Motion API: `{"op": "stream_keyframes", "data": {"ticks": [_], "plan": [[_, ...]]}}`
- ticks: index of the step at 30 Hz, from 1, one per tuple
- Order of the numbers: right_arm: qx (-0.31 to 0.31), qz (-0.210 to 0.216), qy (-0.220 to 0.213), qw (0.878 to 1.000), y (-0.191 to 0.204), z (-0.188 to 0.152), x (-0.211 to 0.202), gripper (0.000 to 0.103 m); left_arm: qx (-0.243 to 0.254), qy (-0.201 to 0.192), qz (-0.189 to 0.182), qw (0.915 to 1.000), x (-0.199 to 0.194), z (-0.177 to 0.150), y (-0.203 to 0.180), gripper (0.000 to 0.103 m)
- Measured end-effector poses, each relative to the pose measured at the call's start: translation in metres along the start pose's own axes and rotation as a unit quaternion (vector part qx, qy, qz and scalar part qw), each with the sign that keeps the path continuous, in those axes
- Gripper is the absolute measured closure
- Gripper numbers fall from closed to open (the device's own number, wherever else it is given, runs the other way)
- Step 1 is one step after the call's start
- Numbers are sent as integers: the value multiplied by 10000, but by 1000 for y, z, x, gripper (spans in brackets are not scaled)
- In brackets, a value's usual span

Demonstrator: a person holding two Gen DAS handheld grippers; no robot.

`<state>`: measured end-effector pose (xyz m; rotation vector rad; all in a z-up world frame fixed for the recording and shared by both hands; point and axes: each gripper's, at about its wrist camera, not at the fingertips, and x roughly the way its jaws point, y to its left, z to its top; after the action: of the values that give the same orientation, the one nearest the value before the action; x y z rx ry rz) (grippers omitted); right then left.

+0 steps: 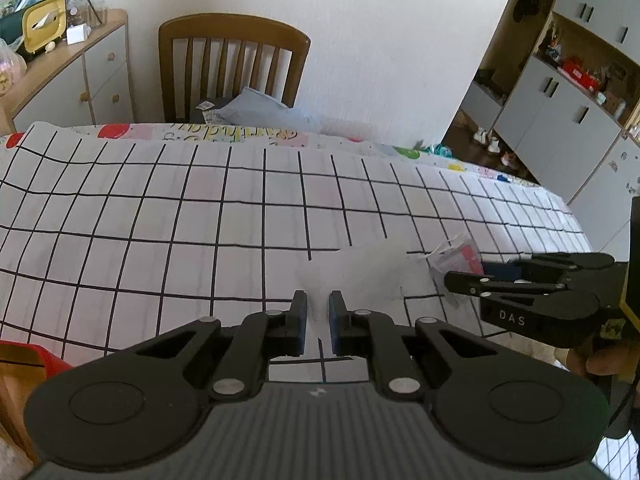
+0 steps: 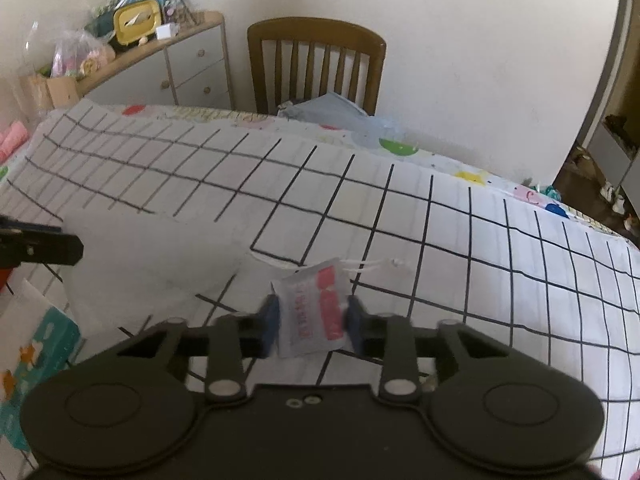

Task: Organize soft objects
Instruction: 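Close the right gripper on the pink-labelled sachet, then carry the sachet with the right gripper over the tin box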

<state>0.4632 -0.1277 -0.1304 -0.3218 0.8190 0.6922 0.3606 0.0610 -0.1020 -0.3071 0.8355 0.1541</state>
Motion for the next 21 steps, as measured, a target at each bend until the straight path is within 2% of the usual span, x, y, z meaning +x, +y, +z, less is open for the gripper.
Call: {"op": "stream_keyframes", "data": {"ticks": [1, 5, 21], "plan": [[53, 23, 7, 10000, -1, 0, -2, 90, -5, -19, -16, 10000, -2, 1, 0, 92], [99, 55, -25, 9999, -1, -3, -11, 97, -12, -114, -93, 9999, -13, 3, -3, 93], [386, 441, -439, 9973, 5, -12, -83, 98, -83, -570, -324, 9978, -78, 8, -3, 94]]}}
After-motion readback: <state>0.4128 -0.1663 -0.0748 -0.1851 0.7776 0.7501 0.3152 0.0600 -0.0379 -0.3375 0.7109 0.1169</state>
